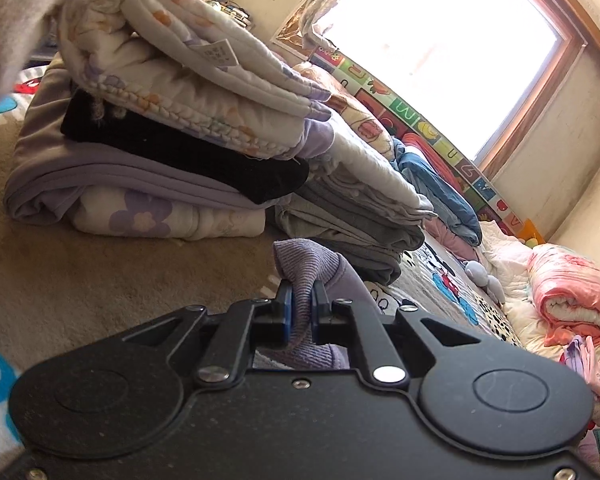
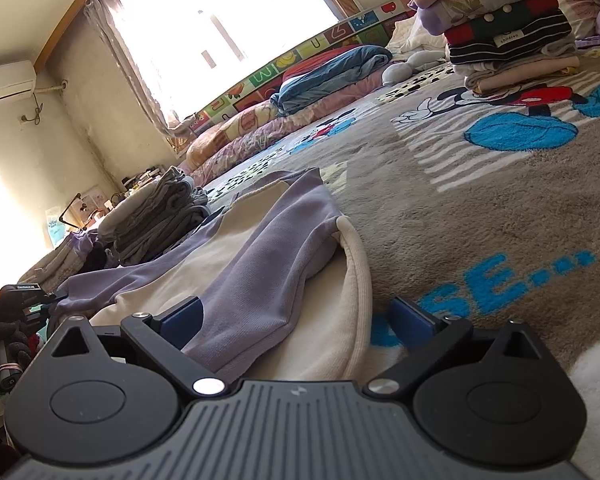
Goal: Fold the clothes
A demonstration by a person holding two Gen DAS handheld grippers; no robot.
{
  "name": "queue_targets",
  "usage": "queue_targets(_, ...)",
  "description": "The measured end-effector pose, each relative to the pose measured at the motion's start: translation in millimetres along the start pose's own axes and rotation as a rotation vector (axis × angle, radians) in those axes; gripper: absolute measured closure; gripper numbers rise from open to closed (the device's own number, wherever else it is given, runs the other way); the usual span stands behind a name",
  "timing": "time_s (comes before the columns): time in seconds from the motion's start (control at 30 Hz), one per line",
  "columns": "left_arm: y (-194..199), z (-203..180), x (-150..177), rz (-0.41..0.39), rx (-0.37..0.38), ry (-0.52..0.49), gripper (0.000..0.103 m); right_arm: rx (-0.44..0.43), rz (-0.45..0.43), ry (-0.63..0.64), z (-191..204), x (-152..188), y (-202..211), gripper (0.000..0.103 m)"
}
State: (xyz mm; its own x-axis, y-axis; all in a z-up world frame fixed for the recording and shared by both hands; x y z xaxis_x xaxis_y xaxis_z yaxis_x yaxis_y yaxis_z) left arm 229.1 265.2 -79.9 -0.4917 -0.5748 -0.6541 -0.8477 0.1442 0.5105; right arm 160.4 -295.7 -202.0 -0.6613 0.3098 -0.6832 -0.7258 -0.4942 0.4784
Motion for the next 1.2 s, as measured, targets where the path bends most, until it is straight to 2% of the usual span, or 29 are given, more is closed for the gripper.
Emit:
queue_targets(0.13, -13.5, -0.7, -8.8, 0.004, -0.017, -0.062, 0.097, -0.003, -0.002, -0.001, 0.1, 0.3, 0.5, 0.004)
queue_targets(0.33, -38.5, 22.2, -2.1, 0.138, -0.169, -0.016, 0.096, -0.009, -0.005, -0.003, -0.3, 0.3, 0.6, 0.003)
queue_targets(0.43, -47.6, 30.3, 2.5, 0.184, -0.234, -0.005, 0.089, -0.012, -0.006, -0.003, -0.7, 0.2, 0.5, 0.003)
queue_targets(0.47, -46.4, 30.0, 2.1, 0.18, -0.242, -0.001, 0.087, -0.013, -0.007, -0.004, -0.9, 0.1, 0.4, 0.003)
queue_targets(0.53, -39.0, 26.4, 0.3, 0.146, -0.289, -0.025, 0.073, -0.016, -0.007, -0.004, -1.1, 0.1, 0.3, 0.002)
queue_targets(0.6, -28.4, 18.0, -0.5, 0.095, -0.356, -0.08, 0.072, -0.018, -0.007, -0.005, -1.4, 0.0, 0.2, 0.002)
queue_targets(0.7, -15.3, -0.2, 2.2, 0.066, -0.317, -0.145, 0.072, -0.026, -0.009, -0.007, -2.0, -0.2, 0.1, 0.002)
queue_targets(0.8, -9.0, -31.6, 15.7, 0.099, -0.248, -0.256, 0.072, -0.032, -0.01, -0.008, -2.6, -0.6, -0.6, 0.001)
queue_targets(0.87, -3.9, -57.9, 34.5, 0.159, -0.155, -0.32, 0.067, -0.034, -0.011, -0.009, -2.8, -0.6, -0.7, 0.001)
queue_targets(0.9, 0.4, -71.3, 46.3, 0.188, -0.108, -0.35, 0.056, -0.036, -0.012, -0.01, -3.0, -0.5, -0.8, 0.001)
queue_targets(0.93, 6.4, -82.8, 58.4, 0.214, -0.067, -0.369, 0.051, -0.037, -0.013, -0.01, -3.1, -0.6, -0.9, 0.001)
queue_targets(0.97, 12.4, -94.4, 70.6, 0.239, -0.025, -0.388, 0.051, -0.037, -0.012, -0.011, -2.9, -0.7, -1.1, 0.001)
queue_targets(1.0, 18.0, -104.6, 81.2, 0.265, 0.013, -0.393, 0.051, -0.037, -0.012, -0.011, -2.8, -0.9, -1.2, 0.0)
queue_targets(1.1, 31.6, -129.1, 104.4, 0.345, 0.11, -0.322, 0.048, -0.035, -0.011, -0.011, -2.6, -1.5, -1.4, 0.0)
queue_targets(1.2, 46.2, -158.0, 136.6, 0.361, 0.12, -0.368, 0.045, -0.033, -0.009, -0.011, -2.1, -1.4, -1.3, 0.0)
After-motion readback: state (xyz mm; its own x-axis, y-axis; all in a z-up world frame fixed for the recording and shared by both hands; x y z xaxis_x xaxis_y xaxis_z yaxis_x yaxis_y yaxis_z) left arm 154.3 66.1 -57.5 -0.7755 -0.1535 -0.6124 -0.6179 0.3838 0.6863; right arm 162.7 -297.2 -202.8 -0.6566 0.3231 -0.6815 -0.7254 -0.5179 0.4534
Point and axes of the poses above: each gripper's, at about its wrist camera, not at the fingertips, and y roughly against the way its jaws point, z to its left, x to its underside, the point moved 3 cm from there along -y, roughly the way its jaws point, and after that the axes turned 11 degrees about z, right-handed, at the moved point
